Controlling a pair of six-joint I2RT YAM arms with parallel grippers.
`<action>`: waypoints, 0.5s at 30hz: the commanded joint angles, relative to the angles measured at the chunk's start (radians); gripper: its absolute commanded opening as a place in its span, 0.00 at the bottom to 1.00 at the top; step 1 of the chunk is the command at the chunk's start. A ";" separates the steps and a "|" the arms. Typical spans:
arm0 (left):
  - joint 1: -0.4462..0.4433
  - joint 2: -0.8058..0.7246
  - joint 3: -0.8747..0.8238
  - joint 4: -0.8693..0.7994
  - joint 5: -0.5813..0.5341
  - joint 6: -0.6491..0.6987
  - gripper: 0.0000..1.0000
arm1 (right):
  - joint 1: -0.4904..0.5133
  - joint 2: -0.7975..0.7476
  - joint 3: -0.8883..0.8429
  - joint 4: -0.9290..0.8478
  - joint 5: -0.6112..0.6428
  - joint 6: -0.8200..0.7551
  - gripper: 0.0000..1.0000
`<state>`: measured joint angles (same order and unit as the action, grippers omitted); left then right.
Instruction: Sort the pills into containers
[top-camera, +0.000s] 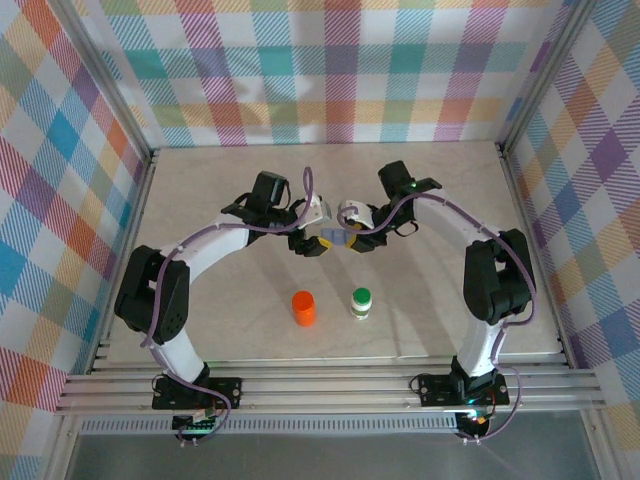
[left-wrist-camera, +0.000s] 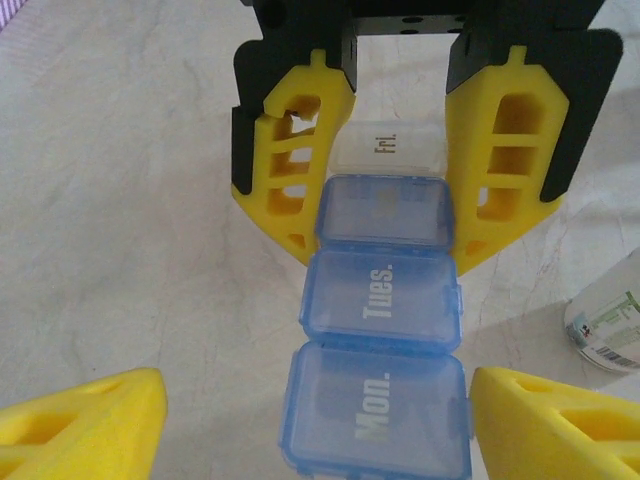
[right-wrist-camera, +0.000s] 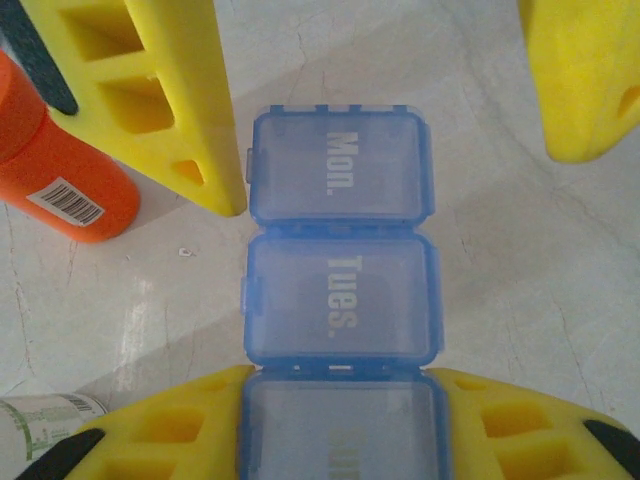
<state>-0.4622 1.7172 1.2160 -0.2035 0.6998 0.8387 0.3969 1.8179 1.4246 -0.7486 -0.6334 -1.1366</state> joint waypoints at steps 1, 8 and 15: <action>-0.003 0.030 0.046 -0.066 0.048 0.045 0.75 | 0.008 -0.032 -0.009 -0.006 -0.048 -0.031 0.13; 0.018 0.098 0.196 -0.327 0.154 0.110 0.47 | 0.024 -0.052 -0.058 0.058 0.008 -0.040 0.13; 0.043 0.146 0.283 -0.450 0.205 0.116 0.37 | 0.043 -0.064 -0.110 0.158 0.118 -0.032 0.13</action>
<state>-0.4351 1.8565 1.4502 -0.5747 0.8124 0.9401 0.4271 1.7782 1.3472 -0.6250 -0.5663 -1.1412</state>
